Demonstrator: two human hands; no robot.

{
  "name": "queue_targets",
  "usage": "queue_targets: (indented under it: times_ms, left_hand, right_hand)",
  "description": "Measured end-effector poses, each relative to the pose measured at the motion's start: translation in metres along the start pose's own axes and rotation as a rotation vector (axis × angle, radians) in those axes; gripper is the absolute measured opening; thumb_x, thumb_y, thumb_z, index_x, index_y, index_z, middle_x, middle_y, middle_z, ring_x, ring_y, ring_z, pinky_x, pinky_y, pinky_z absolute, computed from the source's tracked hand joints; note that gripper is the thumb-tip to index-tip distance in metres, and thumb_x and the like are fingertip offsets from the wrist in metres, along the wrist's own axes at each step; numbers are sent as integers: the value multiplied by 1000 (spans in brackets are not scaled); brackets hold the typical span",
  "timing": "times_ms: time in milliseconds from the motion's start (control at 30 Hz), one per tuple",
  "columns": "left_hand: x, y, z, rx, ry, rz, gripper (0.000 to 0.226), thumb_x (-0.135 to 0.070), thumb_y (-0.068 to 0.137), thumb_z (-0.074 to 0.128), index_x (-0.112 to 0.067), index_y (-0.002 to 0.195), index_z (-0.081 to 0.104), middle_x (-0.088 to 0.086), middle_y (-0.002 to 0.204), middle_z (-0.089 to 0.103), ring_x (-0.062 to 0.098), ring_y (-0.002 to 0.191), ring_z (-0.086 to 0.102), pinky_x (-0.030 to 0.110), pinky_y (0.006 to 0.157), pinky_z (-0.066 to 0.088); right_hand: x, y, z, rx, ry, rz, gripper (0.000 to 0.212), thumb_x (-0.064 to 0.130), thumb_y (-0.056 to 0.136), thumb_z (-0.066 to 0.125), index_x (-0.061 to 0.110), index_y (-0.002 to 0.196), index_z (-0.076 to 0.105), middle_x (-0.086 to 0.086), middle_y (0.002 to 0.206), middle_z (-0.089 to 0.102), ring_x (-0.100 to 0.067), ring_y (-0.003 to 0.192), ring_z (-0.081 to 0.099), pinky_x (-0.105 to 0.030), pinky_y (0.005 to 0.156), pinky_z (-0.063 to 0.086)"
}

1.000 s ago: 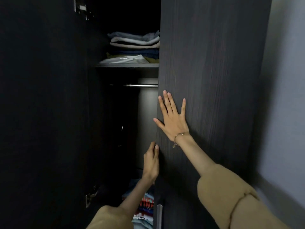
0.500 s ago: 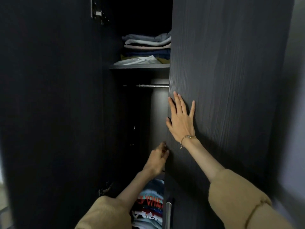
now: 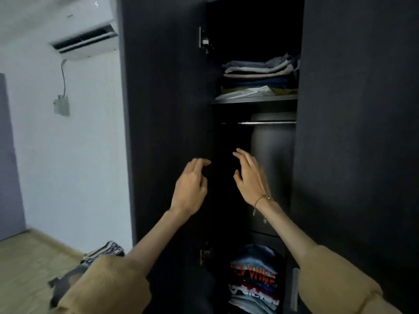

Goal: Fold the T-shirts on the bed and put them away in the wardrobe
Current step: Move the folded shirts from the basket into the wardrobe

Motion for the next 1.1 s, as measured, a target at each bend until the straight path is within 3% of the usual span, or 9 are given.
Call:
queue_targets:
  times_ms: [100, 233, 367, 500, 633, 700, 800, 967, 1100]
  left_hand:
    - [9, 1, -48, -79, 19, 102, 42, 5, 86, 47, -9, 125, 52, 4, 120, 53, 15, 111, 50, 22, 93, 42]
    - [13, 8, -102, -156, 36, 248, 43, 10, 83, 47, -4, 123, 54, 10, 122, 56, 24, 116, 52, 38, 101, 46]
    - [21, 24, -136, -317, 237, 381, 46, 4, 82, 39, -3, 125, 54, 14, 128, 55, 30, 128, 47, 43, 116, 20]
    - [44, 41, -158, -445, 311, 167, 55, -6, 91, 45, -10, 145, 34, 14, 154, 25, 30, 144, 20, 46, 115, 6]
    - [60, 53, -164, -259, -184, -62, 73, -14, 97, 50, -11, 151, 2, 7, 160, 4, 26, 145, 17, 34, 113, 23]
    - [67, 57, -162, -88, -391, -175, 73, -14, 99, 46, -13, 151, -5, 4, 159, 11, 26, 142, 27, 33, 110, 29]
    - [64, 57, -164, 50, -299, -119, 67, -10, 100, 40, -12, 151, -3, 7, 153, 29, 29, 133, 42, 35, 106, 36]
    - [58, 54, -165, -84, -189, -81, 53, 0, 94, 43, -7, 144, 25, 13, 127, 56, 34, 103, 59, 33, 86, 45]
    - [40, 52, -156, -109, -166, -30, 53, -2, 94, 44, -5, 143, 26, 15, 121, 60, 35, 96, 61, 37, 84, 46]
  right_hand:
    - [32, -24, 25, 56, 35, 99, 53, 9, 93, 50, 16, 143, 33, 1, 148, 32, -15, 132, 37, -29, 108, 32]
    - [82, -58, 55, 189, 141, 177, 54, 12, 95, 46, 17, 146, 27, -2, 149, 33, -15, 133, 37, -24, 106, 30]
    - [135, -77, 75, 283, 262, 129, 55, 29, 99, 42, 17, 148, 19, -1, 153, 26, -10, 139, 28, -14, 109, 19]
    - [186, -78, 85, 309, 283, 58, 67, 43, 97, 42, 19, 150, 8, 5, 158, 8, -5, 143, 11, -11, 110, 8]
    - [214, -67, 90, 288, 128, 71, 87, 55, 90, 47, 16, 151, -1, 2, 159, 0, -14, 144, 11, -28, 113, 20]
    - [222, -64, 92, 263, 7, 74, 93, 56, 88, 51, 13, 150, -4, -2, 159, -3, -18, 143, 14, -32, 112, 26]
    - [223, -69, 98, 249, -119, 57, 98, 43, 87, 58, 12, 149, -11, -5, 158, -8, -21, 141, 22, -31, 109, 32]
    - [214, -89, 105, 320, -143, 23, 113, 39, 81, 64, 14, 141, -28, -2, 155, -23, -20, 145, 10, -38, 118, 18]
    - [201, -95, 97, 223, -102, 57, 106, 54, 81, 57, 19, 146, -19, -3, 158, -9, -19, 145, 11, -34, 118, 11]
Point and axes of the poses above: each hand's wrist, its own y-axis towards the middle knuckle, its own z-axis out of the palm, x = y × z, the point moved 3 cm from there along y, towards the middle knuckle
